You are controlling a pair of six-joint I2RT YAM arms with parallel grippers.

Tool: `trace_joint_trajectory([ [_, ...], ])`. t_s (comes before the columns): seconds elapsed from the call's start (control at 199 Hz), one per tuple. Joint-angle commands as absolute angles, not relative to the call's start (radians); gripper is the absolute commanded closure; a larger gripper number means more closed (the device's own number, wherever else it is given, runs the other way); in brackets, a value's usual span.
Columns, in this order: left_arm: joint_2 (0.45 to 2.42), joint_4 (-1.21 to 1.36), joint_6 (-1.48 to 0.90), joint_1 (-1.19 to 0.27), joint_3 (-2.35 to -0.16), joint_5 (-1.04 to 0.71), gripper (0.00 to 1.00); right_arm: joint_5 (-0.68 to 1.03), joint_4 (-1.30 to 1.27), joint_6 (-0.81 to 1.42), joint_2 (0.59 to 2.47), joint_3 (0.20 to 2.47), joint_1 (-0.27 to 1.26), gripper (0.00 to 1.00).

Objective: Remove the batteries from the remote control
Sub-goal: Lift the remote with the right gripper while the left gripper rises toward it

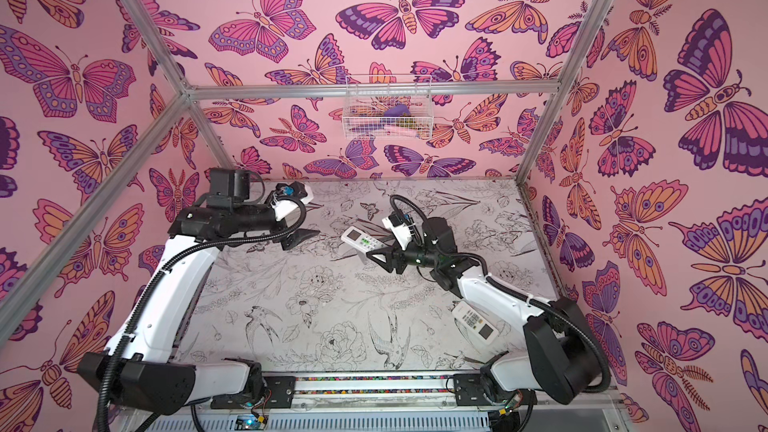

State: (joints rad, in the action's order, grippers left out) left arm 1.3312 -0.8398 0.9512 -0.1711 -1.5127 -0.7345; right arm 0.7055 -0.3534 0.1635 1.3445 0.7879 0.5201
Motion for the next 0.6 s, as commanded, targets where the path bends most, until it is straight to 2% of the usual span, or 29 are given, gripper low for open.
trace_joint_trajectory([
  [0.0, 1.340, -0.900, 1.285, -0.186, -1.559, -0.954, 0.01, 0.838, -0.375, 0.219, 1.290, 0.768, 0.448, 0.69],
  [0.216, 1.360, -0.916, 1.678, -0.190, -1.532, -1.056, 0.01, 0.910, -0.257, 0.183, 1.232, 0.782, 0.387, 0.69],
  [0.346, 1.369, -0.921, 1.714, -0.188, -1.507, -1.072, 0.01, 0.955, -0.212, 0.161, 1.214, 0.790, 0.385, 0.69],
  [0.592, 1.334, -0.931, 1.935, -0.187, -1.353, -1.070, 0.01, 1.044, -0.211, 0.176, 1.263, 0.824, 0.386, 0.70],
])
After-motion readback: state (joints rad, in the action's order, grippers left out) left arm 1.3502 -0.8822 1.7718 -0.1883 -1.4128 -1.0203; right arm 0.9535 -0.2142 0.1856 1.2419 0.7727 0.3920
